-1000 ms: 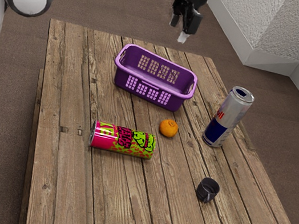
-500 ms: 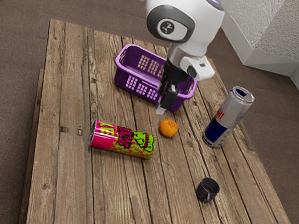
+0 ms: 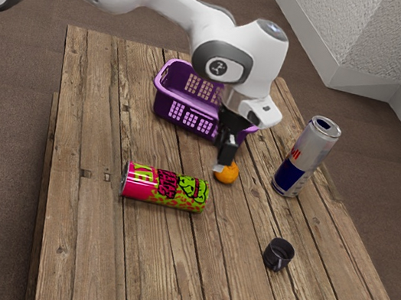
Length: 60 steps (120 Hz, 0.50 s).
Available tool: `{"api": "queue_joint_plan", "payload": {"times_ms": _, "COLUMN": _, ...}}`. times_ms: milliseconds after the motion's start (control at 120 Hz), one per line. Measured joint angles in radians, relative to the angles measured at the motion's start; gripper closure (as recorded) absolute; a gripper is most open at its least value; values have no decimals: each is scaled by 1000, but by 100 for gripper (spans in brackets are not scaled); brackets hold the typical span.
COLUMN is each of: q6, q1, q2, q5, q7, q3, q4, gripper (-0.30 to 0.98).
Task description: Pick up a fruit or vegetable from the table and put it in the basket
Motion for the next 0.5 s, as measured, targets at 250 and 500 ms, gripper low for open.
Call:
{"api": "queue_joint_plan", "payload": {"times_ms": 250, "q6": 30, "q1": -13, "q2": 36, "q5": -6, "q7": 3, "q3": 14, "q4": 0, "gripper": 3}}
{"api": "queue_joint_plan", "payload": {"times_ms": 500, "q6": 36, "q1": -20, "q2": 65, "q5": -11, "q7": 6, "q3": 46, "q4": 5, "gripper": 3}}
